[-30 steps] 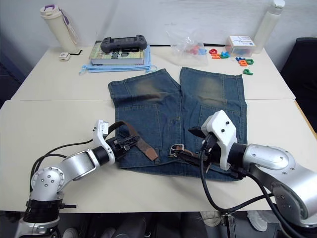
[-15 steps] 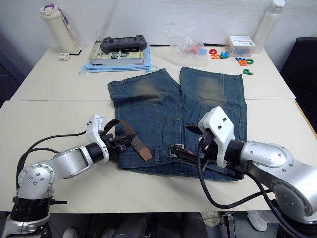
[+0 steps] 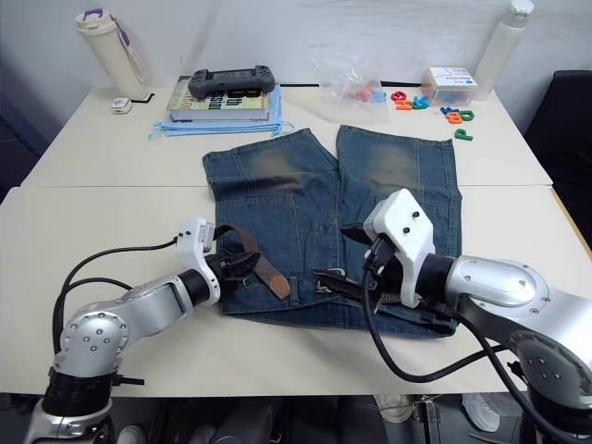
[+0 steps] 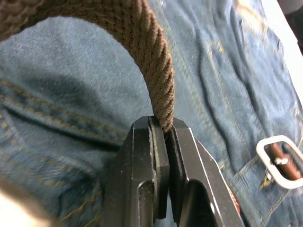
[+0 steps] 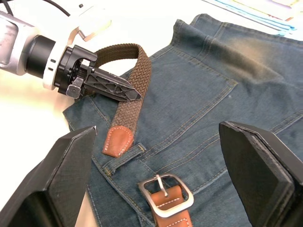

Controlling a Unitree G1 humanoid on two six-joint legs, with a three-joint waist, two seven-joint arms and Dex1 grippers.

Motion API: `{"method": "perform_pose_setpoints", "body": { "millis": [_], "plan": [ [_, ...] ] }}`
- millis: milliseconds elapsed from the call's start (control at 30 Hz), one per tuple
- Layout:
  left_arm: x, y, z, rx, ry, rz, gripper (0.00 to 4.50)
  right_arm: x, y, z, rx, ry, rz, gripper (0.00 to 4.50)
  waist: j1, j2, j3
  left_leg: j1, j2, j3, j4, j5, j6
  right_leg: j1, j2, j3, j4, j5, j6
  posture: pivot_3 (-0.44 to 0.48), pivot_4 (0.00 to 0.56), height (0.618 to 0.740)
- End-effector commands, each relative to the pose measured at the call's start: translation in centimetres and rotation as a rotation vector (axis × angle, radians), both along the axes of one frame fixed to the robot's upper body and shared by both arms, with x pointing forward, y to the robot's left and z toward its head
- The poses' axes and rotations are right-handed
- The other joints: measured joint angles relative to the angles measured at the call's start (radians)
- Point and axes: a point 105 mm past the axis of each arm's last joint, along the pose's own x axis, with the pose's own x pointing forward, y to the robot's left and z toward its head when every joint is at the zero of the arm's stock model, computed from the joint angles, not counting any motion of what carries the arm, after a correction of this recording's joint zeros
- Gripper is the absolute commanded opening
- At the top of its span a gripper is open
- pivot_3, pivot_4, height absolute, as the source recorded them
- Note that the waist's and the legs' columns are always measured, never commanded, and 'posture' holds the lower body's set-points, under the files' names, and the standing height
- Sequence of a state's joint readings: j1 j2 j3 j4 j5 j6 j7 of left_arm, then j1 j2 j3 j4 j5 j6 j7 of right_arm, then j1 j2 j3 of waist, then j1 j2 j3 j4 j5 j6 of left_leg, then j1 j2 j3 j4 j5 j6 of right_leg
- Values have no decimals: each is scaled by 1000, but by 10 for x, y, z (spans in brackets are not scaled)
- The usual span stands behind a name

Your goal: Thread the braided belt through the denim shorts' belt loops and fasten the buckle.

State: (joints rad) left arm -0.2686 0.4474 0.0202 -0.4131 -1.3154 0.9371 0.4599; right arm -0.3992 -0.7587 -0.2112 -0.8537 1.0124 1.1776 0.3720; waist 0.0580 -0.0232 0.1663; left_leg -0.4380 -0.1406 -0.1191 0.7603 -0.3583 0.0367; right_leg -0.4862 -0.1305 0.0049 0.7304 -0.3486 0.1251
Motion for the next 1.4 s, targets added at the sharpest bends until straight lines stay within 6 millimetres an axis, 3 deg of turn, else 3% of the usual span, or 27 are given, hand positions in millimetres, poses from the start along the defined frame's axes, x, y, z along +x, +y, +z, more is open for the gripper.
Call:
{"method": "perform_pose_setpoints", "body": {
  "millis": [33, 267, 500, 667, 867, 1033, 1233, 1400],
  "plan": [
    [3, -2, 8, -35, -44, 20, 0, -2, 1, 10, 20, -47, -5, 4385, 0, 0, 0, 0, 0, 0, 0, 0, 0, 0, 0, 0, 0, 0, 0, 0, 150, 659],
    [-7, -13, 4, -154, -14, -40, 0, -3, 1, 11, 35, -42, -31, 4385, 0, 0, 0, 0, 0, 0, 0, 0, 0, 0, 0, 0, 0, 0, 0, 0, 150, 659],
    [-30, -19, -20, -235, 76, -88, 0, -2, -6, 13, 30, -35, -73, 4385, 0, 0, 0, 0, 0, 0, 0, 0, 0, 0, 0, 0, 0, 0, 0, 0, 150, 659],
    [-32, -18, -30, -265, 112, -25, 0, -2, -8, 16, 19, -28, -76, 4385, 3, 0, 0, 1, 0, 0, 1, 0, 1, 2, 0, 0, 0, 0, 0, 0, 150, 659],
    [-21, -15, -40, -252, 127, 135, 0, -2, -7, 17, 18, -21, -69, 4385, 16, 1, 0, 1, 0, 1, 1, 0, 1, 3, 0, 0, -1, 1, 1, 0, 150, 659],
    [-24, -27, -42, -260, 149, 188, 0, -1, -6, 18, 20, -24, -68, 4385, 25, 0, 0, 1, 0, 1, 2, 1, 2, 4, 0, 0, -2, 2, 3, 0, 150, 659],
    [-40, -34, -46, -304, 199, 209, 0, -2, -5, 18, 20, -18, -68, 4385, 26, 0, 0, 1, 0, 1, 3, 0, 2, 4, 0, 0, -3, 3, 3, 0, 150, 659],
    [-48, -51, -37, -402, 227, 188, 0, 0, -2, 21, 39, -9, -57, 4385, 27, 0, 0, 1, 0, 2, 3, 0, 3, 4, 0, 1, -4, 3, 3, 0, 150, 659]
  ]
}}
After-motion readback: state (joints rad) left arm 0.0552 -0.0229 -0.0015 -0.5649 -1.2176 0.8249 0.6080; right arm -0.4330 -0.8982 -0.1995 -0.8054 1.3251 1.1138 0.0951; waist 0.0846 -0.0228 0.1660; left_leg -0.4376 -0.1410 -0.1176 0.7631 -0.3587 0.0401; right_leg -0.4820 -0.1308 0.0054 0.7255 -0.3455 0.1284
